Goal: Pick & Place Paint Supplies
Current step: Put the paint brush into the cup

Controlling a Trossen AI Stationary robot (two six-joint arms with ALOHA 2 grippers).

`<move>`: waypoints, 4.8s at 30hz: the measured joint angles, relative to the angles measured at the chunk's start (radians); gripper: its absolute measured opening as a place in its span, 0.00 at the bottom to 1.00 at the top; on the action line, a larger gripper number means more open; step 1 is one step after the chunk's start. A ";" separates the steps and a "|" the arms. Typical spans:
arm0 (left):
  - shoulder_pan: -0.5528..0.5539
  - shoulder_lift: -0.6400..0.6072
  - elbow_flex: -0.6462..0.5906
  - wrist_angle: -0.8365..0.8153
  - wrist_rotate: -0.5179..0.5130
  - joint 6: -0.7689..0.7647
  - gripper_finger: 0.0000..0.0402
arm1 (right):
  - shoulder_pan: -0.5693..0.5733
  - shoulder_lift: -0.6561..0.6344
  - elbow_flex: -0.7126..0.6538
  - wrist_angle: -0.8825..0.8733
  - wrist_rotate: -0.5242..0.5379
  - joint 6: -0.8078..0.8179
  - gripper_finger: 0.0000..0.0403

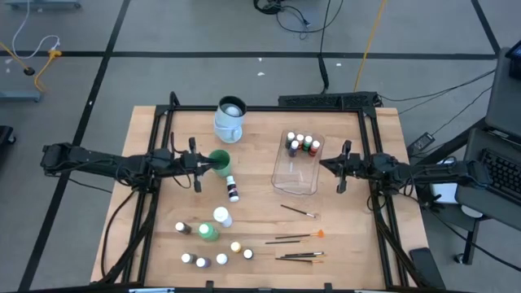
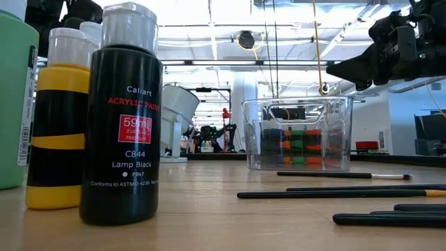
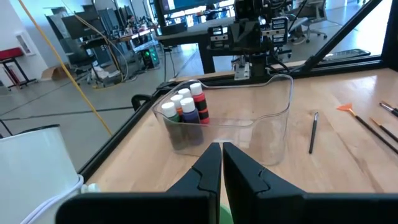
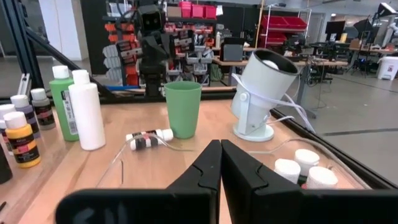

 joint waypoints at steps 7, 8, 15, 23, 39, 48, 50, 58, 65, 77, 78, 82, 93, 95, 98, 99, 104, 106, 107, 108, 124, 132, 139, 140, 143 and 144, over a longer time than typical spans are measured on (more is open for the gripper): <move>0.000 0.000 0.000 0.000 0.000 -0.001 0.05 | 0.003 0.069 0.069 0.023 0.078 0.076 0.01; 0.000 0.000 0.000 0.000 0.000 -0.001 0.05 | 0.011 0.090 0.100 -0.049 0.078 0.070 0.01; 0.000 0.000 0.000 -0.019 0.000 -0.007 0.05 | 0.170 0.336 0.441 -0.289 0.135 -0.099 0.01; 0.000 0.000 0.000 -0.036 0.000 0.000 0.05 | 0.562 0.702 1.029 -0.878 0.501 0.033 0.01; 0.000 0.000 0.001 -0.014 0.000 0.031 0.05 | 0.794 1.267 1.416 -1.532 0.254 0.833 0.27; 0.000 0.000 0.001 -0.026 0.000 0.032 0.05 | 0.793 1.423 1.411 -1.495 0.091 0.777 0.45; 0.000 0.000 0.001 -0.026 0.000 0.032 0.05 | 0.787 1.435 1.390 -1.483 0.073 0.792 0.45; 0.000 0.000 0.001 -0.027 0.000 0.028 0.05 | 0.749 1.432 1.236 -1.373 -0.004 0.809 0.45; 0.000 0.000 0.001 -0.027 0.000 0.029 0.05 | 0.728 1.424 1.098 -1.218 -0.040 0.801 0.43; 0.000 0.000 0.001 -0.027 0.000 0.032 0.05 | 0.704 1.429 1.072 -1.197 -0.046 0.792 0.27; 0.000 0.000 0.001 -0.026 0.000 0.032 0.05 | 0.704 1.429 1.072 -1.195 -0.046 0.794 0.24; 0.000 0.000 0.001 -0.027 0.000 0.023 0.05 | 0.704 1.429 1.072 -1.189 -0.044 0.796 0.11; 0.000 0.000 0.001 -0.027 0.000 0.023 0.05 | 0.727 1.412 1.072 -1.186 0.009 0.770 0.01; 0.000 0.000 0.001 -0.027 0.000 0.023 0.05 | 0.727 1.383 1.070 -1.181 0.032 0.791 0.00; 0.000 0.000 0.001 -0.027 0.000 0.023 0.05 | 0.732 1.316 1.063 -1.222 0.124 0.808 0.00; 0.000 0.000 0.001 -0.028 0.000 0.023 0.05 | 0.733 1.283 1.061 -1.214 0.164 0.807 0.00; 0.001 0.000 0.001 -0.027 0.000 0.049 0.05 | 0.747 1.136 1.067 -1.128 0.347 0.719 0.00; 0.001 0.000 0.001 -0.025 0.000 0.066 0.05 | 0.733 1.080 1.067 -1.045 0.431 0.640 0.00; 0.001 0.000 0.001 -0.022 0.000 0.072 0.05 | 0.723 1.057 1.068 -0.999 0.475 0.594 0.00; 0.001 0.000 0.001 -0.015 0.000 0.075 0.05 | 0.710 1.037 1.069 -0.958 0.510 0.547 0.00; 0.000 0.006 0.000 0.145 0.217 -0.020 0.08 | 0.232 1.064 0.811 0.048 -0.132 0.090 0.00; -0.027 0.056 0.001 0.189 0.267 -0.007 0.34 | 0.161 1.212 0.815 0.245 -0.135 0.006 0.00; -0.028 0.102 0.001 0.230 0.376 0.022 0.53 | 0.142 1.340 0.914 0.258 -0.210 -0.003 0.00; -0.028 0.111 0.001 0.239 0.376 0.023 0.54 | 0.143 1.360 0.937 0.253 -0.210 -0.004 0.00; -0.028 0.138 0.001 0.276 0.398 0.035 0.56 | 0.129 1.407 1.012 0.195 -0.210 -0.003 0.00; -0.028 0.145 0.001 0.286 0.406 0.039 0.57 | 0.121 1.418 1.035 0.176 -0.209 -0.001 0.00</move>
